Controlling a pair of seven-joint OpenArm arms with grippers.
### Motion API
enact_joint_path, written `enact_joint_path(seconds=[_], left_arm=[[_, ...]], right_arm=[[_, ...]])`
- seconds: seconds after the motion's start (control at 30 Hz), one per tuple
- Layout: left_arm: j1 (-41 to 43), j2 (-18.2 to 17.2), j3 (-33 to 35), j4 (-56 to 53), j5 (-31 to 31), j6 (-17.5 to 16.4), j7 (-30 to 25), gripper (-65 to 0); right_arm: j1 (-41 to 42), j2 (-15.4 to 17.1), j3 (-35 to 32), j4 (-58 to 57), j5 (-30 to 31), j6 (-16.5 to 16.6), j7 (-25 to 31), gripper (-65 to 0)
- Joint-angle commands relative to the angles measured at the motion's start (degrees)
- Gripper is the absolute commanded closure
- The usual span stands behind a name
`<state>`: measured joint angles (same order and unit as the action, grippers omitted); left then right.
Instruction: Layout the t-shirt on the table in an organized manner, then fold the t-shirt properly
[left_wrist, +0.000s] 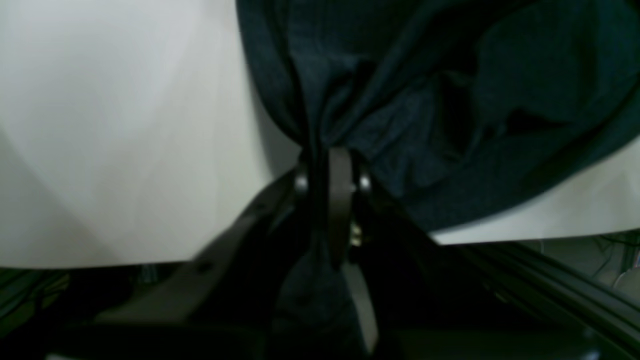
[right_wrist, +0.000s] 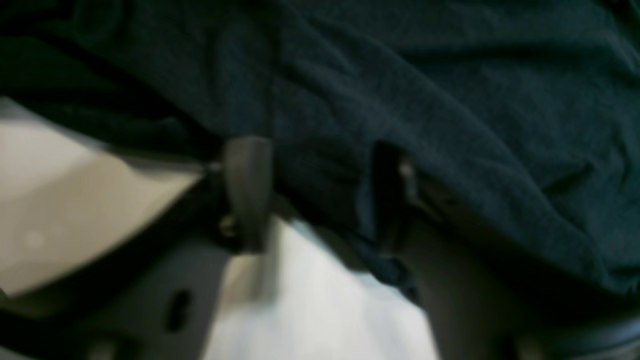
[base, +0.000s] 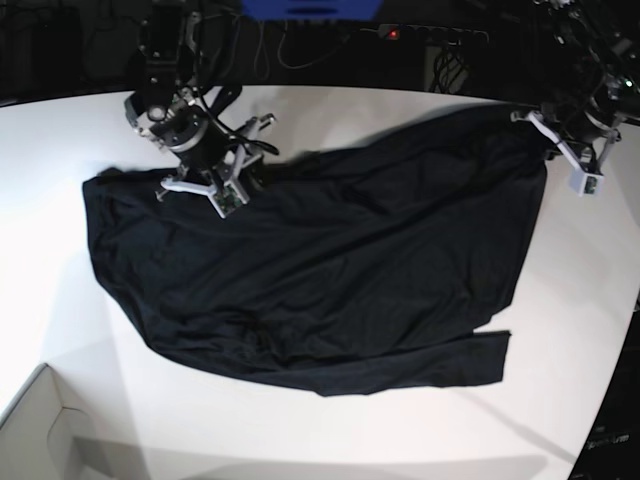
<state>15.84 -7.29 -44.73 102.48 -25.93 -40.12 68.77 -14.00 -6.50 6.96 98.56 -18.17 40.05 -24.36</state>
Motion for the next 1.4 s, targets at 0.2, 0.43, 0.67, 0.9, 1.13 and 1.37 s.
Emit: enact_joint_path(seconds=[0.2,0.43,0.67,0.9,1.13,1.37], left_arm=[[-0.2,-0.7,-0.1,0.8,-0.6,0.1,-0.9,-0.2],[-0.2,-0.7,-0.1,0.8,-0.6,0.1,-0.9,-0.2],[-0.2,-0.7,-0.1,0.8,-0.6,0.1,-0.9,-0.2],[-1.1,-0.7,-0.1,0.8,-0.6,0.1,-0.5,-0.2],[-1.4,-0.6,0.0,0.8,-0.6,0.1,-0.5,-0.2],[-1.4,-0.6,0.0,0.8,-0.6,0.1,-0.5,-0.2]], right_arm=[[1.6,0.0,0.3,0.8,0.7,-0.1,0.8,0.0],[2.5,0.0,0.3,1.3,0.7,-0.1,0.8,0.0],[0.8,0.4,-0.1,1.6,0.7,-0.1,1.1,0.0],[-1.3,2.1,-0.9,5.4,0.7,-0.1,0.8,-13.8],[-1.3,1.9,-1.1,3.6,0.7,-0.1,1.0,-29.1],[-1.1,2.0,-1.1,1.6,0.8,-0.1,1.1,-29.8]])
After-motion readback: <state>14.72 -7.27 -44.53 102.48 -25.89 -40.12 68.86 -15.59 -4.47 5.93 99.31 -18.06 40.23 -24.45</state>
